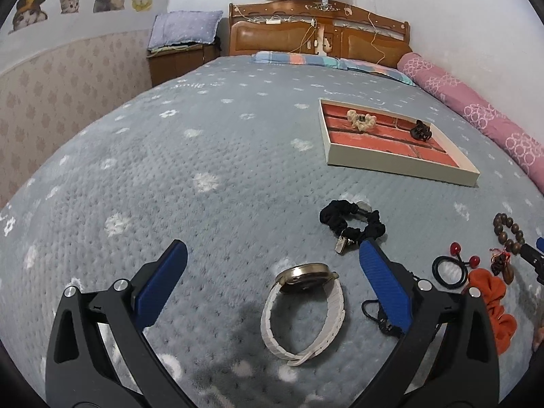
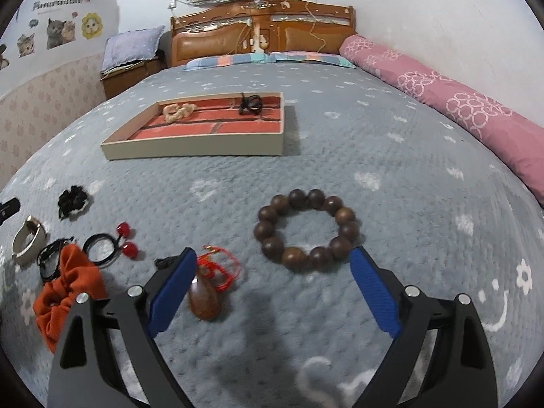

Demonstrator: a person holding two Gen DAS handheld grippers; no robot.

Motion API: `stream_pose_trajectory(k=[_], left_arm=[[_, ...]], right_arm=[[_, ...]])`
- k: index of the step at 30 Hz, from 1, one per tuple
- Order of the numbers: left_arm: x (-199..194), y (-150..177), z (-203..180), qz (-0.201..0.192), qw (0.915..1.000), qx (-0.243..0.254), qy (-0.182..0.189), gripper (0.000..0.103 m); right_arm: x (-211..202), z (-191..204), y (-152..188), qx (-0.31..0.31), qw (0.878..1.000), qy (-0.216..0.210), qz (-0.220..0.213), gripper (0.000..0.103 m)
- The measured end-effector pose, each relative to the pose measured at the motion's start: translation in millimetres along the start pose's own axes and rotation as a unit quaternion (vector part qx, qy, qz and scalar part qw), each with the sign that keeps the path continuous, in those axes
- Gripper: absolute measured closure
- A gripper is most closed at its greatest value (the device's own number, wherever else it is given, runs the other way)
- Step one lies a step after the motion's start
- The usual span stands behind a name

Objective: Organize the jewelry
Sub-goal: 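Move both tools back toward the remaining jewelry on the blanket, then grasp the black scrunchie with the left tool while the right tool grasps the wooden bead bracelet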

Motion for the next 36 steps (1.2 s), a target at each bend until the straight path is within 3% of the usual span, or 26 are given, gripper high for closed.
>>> stream_pose_trajectory(k=[8,15,21,31,36], left_arm=[[16,-10,7,0.014,0.9996,-0.023,0.010,0.005],[32,-18,-17,0.031,0.9989,-0.020,0.027,0.006],[56,-15,-40,0.070,0.9968,-0.014,0.035,0.008],[100,-3,-54,0.138,0.9898,-0.013,0.030,0.035],[113,1,-57,0.150,0.9885,-0.006,0.020,0.041]], right_arm=[[20,-29,-7,0.016,0.999,0.028,0.014,0.027],[35,-53,-16,0.014,0.998,0.055,0.025,0.035],[56,-65,-12,0.017,0.997,0.056,0.057,0.046],[76,-64,-10,0.019,0.995,0.046,0.081,0.053],[78,-62,-10,0.021,0.996,0.034,0.083,0.060]])
Point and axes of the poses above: each gripper's, at about its wrist camera, not at the fingertips, and x roughly the way its jaws point, z to its left, y to its underside, the point moved 10 cm from there along x, roughly the way its jaws point, and after that the axes turned 1 degree about z, right-handed, at the moved point
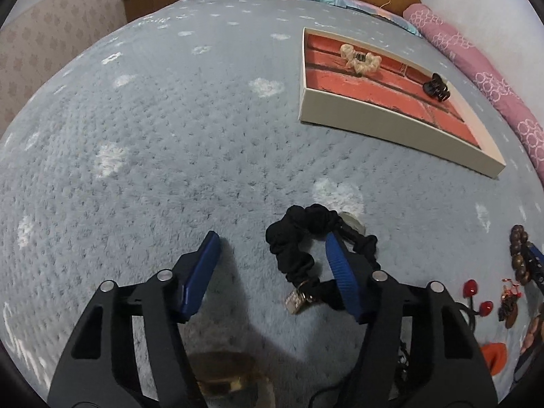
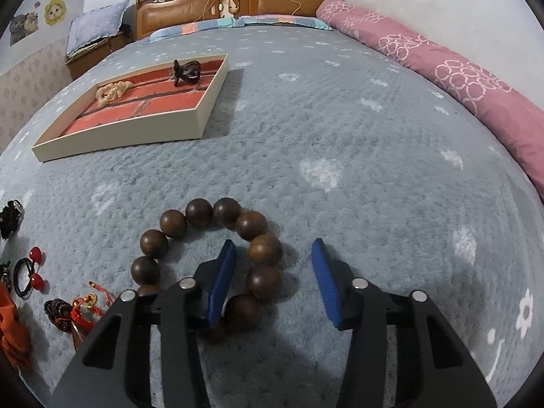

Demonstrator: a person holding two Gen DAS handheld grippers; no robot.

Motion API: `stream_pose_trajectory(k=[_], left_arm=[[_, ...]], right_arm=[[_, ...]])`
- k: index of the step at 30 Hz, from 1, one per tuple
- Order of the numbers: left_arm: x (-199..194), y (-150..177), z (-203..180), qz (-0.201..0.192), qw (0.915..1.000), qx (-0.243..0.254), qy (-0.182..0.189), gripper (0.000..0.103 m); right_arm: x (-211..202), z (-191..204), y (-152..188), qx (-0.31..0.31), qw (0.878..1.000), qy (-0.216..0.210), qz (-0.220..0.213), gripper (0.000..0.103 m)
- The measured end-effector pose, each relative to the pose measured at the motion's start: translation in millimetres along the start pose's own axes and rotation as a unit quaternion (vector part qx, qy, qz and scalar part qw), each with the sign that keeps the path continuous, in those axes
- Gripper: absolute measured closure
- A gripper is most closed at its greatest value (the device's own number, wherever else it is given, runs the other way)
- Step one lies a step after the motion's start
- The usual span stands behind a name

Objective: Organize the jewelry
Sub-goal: 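Grasp the black scrunchie with the left tool while the right tool grasps the wooden bead bracelet, then carry both items into the tray and open both tools to release them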

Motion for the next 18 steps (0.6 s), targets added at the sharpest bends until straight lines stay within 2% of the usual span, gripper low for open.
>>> stream_pose_trajectory(k=[3,4,5,8,11,18], left_arm=[[0,-2,-1,-0.003,1.0000,0.003,-0.003,0.058],[0,-2,-3,-0.002,1.0000,0.002,0.006,0.070],[0,-2,-2,-0.001,1.0000,0.002,0.007,0.078],[-2,-3,-2,0.000,0.9999,0.006,0.010,0.090],[-6,-5,-3,-0.002,0.9999,0.009,0.014,0.092],[-31,-17,-9,-0.040,0.9985,0.032,0.020,0.092]], right_arm=[[0,3,-1,-0.004,1.000,-0.008,0.000,0.068],[0,5,-1,-0.008,1.000,-0.010,-0.001,0.075],[-1,7,-1,-0.012,1.000,-0.014,-0.001,0.077],[-2,11,-2,-0.020,1.000,-0.012,-0.004,0.083],[-5,10,-4,-0.015,1.000,-0.019,-0.010,0.083],[-17,9,-17,-0.004,0.999,-0.025,-0.041,0.083]])
Point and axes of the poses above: each gripper's, at about its wrist camera, not at the fingertips, and x roughly the way its jaws point, z to its left, y to its underside, the point moved 10 cm from there along x, roughly the way its jaws point, and after that the axes turned 1 degree about z, right-handed, at the moved point
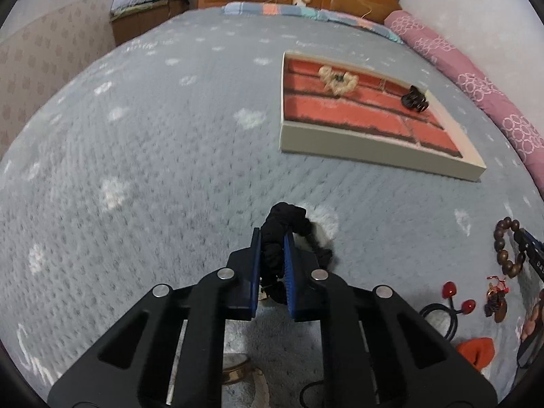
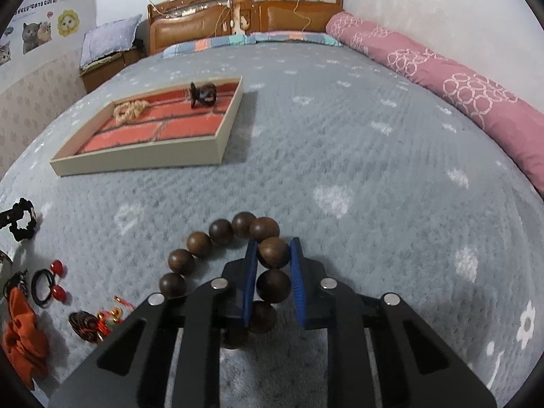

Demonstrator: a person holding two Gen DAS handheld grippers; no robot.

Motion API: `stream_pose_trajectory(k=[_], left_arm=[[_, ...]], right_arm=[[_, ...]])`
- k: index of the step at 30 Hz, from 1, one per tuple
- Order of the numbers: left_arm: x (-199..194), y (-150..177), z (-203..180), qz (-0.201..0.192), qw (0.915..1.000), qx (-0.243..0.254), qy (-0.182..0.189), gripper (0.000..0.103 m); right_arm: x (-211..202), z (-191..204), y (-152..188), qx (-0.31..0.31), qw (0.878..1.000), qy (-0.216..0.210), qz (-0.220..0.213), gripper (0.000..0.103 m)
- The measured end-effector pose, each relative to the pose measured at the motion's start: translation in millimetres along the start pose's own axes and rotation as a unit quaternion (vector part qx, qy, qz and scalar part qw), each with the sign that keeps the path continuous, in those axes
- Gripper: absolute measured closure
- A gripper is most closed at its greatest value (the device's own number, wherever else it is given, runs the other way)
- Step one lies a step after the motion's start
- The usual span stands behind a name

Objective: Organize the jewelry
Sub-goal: 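Carry both items into the tray and open both tools to release them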

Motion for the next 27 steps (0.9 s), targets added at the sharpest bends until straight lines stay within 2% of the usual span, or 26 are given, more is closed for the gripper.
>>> stream_pose_trajectory(k=[15,22,27], left_arm=[[-24,-62,-17,-0.054,0.9979,0.035,0.003,0.092],[-14,-97,-31,-0.061,0.9973,0.037,0.013,0.092],[-1,-120,-45,-0.059,0.9973,0.039,0.022,0.092]], right_arm=[[-18,25,-60,-0.023,0.999,-0.007,-0.046,0.083],[-22,38,-102,-0.040,0.997,0.002,-0.067,0.083],[-19,57,-136,-0.048,0.996,-0.007,-0.079,0.083]])
Point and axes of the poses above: each gripper's, at about its wrist camera, not at the fingertips, and x roughly the way its jaws point, z to its left, y to its underside, the point moved 10 cm from there along x, roughly the way its jaws point, and after that the axes turned 1 degree about z, right-handed, at the moved point
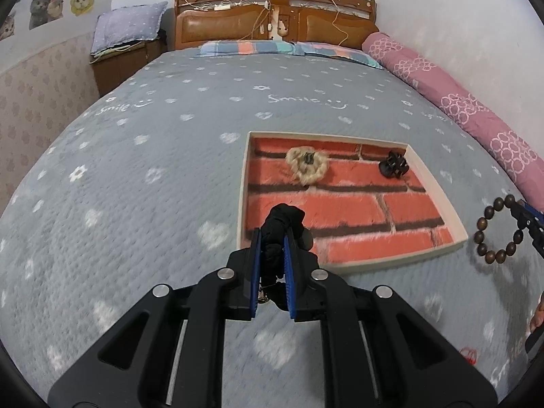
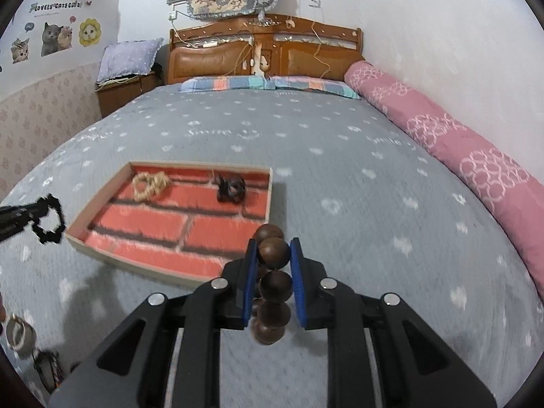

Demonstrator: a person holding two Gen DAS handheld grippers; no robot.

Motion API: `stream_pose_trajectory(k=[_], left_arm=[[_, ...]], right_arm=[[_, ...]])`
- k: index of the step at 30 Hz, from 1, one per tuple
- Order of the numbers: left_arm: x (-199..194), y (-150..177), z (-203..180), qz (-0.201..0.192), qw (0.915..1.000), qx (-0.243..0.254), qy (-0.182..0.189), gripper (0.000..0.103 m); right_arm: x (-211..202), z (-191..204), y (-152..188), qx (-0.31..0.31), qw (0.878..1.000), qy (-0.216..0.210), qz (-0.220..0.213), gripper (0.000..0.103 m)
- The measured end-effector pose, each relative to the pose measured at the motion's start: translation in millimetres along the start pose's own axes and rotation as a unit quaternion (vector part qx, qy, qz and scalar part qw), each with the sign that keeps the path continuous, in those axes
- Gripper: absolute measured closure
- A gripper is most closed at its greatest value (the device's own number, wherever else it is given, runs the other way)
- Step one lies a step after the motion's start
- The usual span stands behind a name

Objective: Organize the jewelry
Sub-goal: 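Carry both items into the tray and open both tools to release them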

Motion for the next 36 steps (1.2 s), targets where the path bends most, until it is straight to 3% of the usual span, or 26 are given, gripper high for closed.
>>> stream_pose_trajectory(k=[8,14,28,30,36], left_arm=[[48,-33,-23,0.011,0.9998,0.014,0.002,0.092],[99,-39,-27,0.038,0.9992,0.008,0.006,0.092],[180,-41,-9,0.094,0.9950,0.017,-0.029,0.089],[182,-43,-8,0.096,0.9952,0.007,-0.020,0.089],[189,-47,-9,0.097,0.9939,0.031,-0.043,0.086]], right_arm=[[47,48,-41,-0.010,1.000,-0.026,0.003,0.083],[92,69,-45,-0.009,0.999,-0.033,0.019,0.083],[166,34,-26,0.016,0.998,-0.005,0.065,0.083],[175,34,-18,0.013,0.997,-0.005,0.078,0.083],[191,38,-5,0.004,0.994,0.001,0.105,0.083]])
Point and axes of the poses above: each gripper's, at about its wrist camera, not at the fingertips, and x roughly the way its jaws point, z to its left, y to its underside, the point moved 10 cm from there along x, roughly the way its jaws point, and after that the axes turned 1 degree about z, right-handed, at the moved point
